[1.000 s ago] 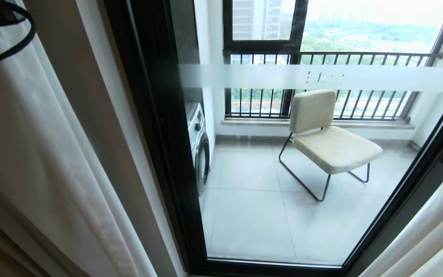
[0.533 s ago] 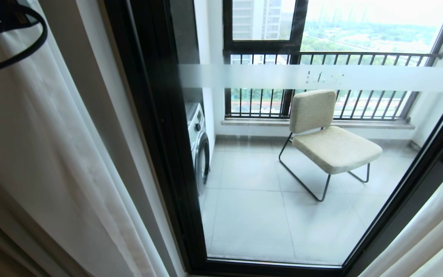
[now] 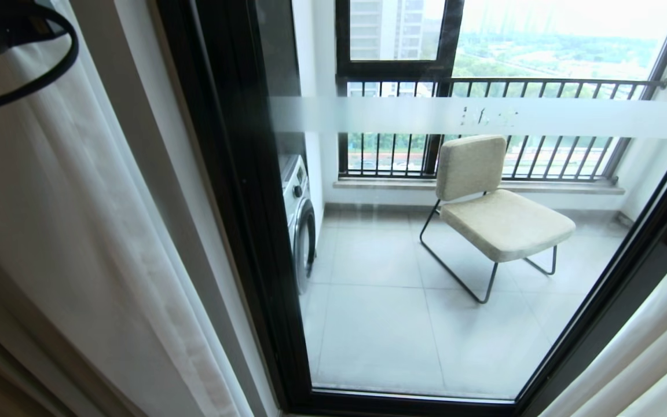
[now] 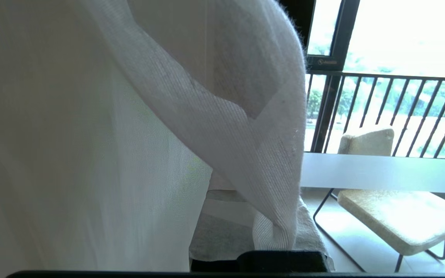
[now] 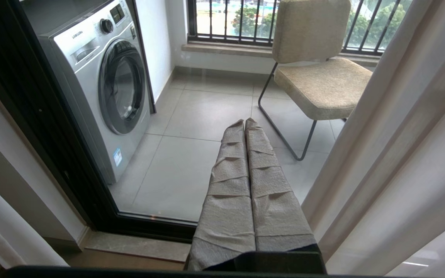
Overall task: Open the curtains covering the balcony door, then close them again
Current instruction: Close the inner curtains on both sides
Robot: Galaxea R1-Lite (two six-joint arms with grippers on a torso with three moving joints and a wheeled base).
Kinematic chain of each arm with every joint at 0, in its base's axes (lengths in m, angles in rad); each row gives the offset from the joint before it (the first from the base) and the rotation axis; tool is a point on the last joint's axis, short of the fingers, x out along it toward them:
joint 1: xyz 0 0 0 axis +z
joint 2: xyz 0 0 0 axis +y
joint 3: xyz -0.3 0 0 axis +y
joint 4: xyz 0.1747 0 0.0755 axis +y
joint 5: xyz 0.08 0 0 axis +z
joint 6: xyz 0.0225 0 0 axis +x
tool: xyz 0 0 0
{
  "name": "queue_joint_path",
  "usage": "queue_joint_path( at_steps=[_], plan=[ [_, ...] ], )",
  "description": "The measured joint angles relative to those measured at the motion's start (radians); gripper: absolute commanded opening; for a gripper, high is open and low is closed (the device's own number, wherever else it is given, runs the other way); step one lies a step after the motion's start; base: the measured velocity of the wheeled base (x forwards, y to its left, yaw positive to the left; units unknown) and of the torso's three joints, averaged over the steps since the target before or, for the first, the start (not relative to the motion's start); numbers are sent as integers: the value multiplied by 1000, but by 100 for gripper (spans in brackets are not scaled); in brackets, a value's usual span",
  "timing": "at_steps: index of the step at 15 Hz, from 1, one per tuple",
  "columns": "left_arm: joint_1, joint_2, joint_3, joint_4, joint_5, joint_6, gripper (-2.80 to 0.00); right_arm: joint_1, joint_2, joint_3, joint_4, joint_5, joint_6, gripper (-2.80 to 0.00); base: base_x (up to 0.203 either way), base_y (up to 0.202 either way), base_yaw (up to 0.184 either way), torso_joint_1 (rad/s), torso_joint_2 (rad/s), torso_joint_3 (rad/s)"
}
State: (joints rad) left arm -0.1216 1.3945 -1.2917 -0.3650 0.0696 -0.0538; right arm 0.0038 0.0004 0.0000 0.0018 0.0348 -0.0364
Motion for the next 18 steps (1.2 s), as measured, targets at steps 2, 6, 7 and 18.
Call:
queue_joint_path(
  at_steps=[2, 6, 7, 18],
  plan=[
    [-3, -4, 5, 1, 0, 1, -280, 0, 0, 0, 0, 0, 0, -280, 0, 0, 0, 0, 0, 0],
    [-12, -13, 23, 3, 1, 1, -280, 0, 0, 0, 0, 0, 0, -280, 2, -136, 7, -2, -1, 0],
    [-15, -15, 26, 1, 0, 1, -280, 1, 0, 0, 0, 0, 0, -280, 0, -201, -4, 2, -2, 2],
    [-51, -21, 26, 0, 3, 1, -280, 0, 0, 0, 0, 0, 0, -280, 0, -193, 0, 1, 2, 2]
  ],
)
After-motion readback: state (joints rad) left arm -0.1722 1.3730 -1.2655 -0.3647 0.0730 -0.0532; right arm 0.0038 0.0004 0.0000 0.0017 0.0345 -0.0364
